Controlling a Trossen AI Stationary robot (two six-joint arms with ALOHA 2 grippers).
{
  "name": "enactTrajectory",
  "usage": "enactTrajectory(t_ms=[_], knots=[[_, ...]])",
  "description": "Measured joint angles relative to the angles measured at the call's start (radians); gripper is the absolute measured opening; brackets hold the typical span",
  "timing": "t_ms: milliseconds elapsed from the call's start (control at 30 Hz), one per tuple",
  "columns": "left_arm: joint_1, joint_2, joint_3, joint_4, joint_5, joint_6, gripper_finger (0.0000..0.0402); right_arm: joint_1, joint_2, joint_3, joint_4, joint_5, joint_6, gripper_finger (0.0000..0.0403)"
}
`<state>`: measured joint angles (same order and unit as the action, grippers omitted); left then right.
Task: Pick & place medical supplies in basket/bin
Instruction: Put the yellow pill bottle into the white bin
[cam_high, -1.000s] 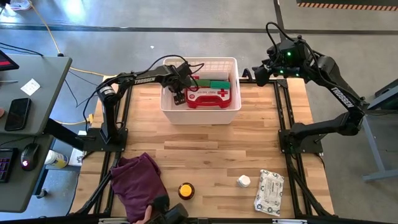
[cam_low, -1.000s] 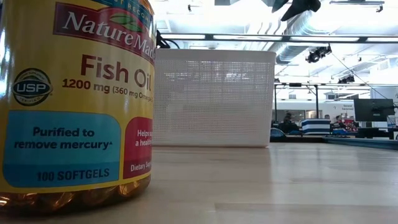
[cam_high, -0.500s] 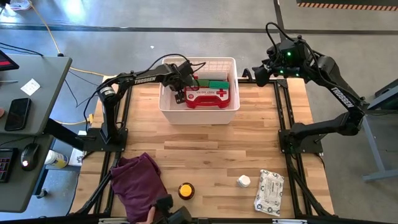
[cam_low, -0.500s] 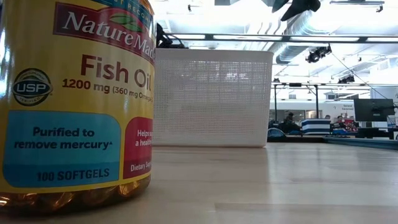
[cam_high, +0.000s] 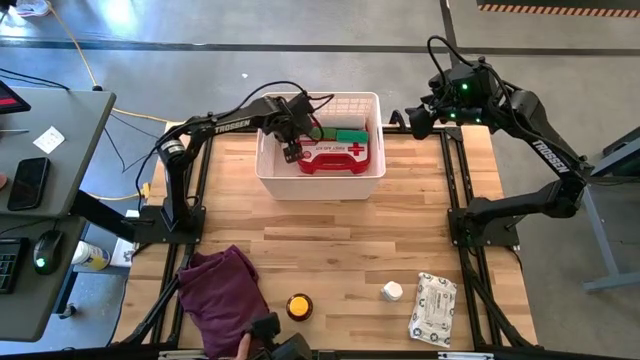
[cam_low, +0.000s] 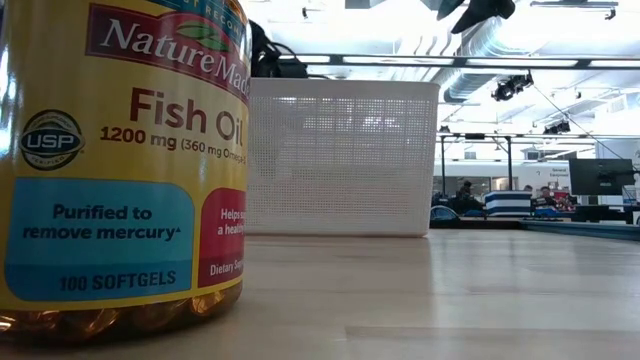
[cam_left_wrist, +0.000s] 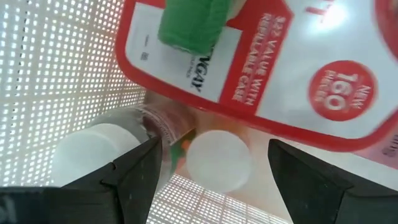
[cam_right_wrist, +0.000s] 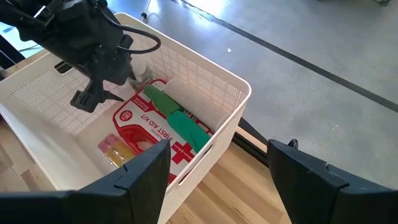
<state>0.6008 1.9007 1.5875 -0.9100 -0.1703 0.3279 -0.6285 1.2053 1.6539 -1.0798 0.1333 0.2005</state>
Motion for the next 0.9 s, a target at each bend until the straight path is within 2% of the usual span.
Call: enactTrajectory(t_ms=[200,333,467,600,767,900], knots=[[-0.023,0.0,0.113,-0.075,-0.004,-0.025,0.0324,0.0,0.0,0.0,0.0,0.001,-0.022,0.0256],[-0.04,0.0,0.237,-0.143,-0.002,-0.077,0.0306,0.0,0.0,0.0,0.0,0.001,-0.023,0.0256],[-0.049,0.0,0.339,-0.259,0.094,-0.191,0.0279,0.0,0.0,0.0,0.0,-0.002,-0.022,0.0256],[-0.084,-0.002,0.374,-0.371,0.187,-0.272,0.0253,0.0,0.0,0.0,-0.003,-0.018,-0.022,0.0256],[-0.165,-0.039,0.407,-0.432,0.213,-0.281,0.0223,0.0,0.0,0.0,-0.026,-0.037,-0.047,0.0256],[-0.235,-0.079,0.47,-0.446,0.208,-0.349,0.0208,0.0,0.0,0.0,-0.044,-0.057,-0.083,0.0256]])
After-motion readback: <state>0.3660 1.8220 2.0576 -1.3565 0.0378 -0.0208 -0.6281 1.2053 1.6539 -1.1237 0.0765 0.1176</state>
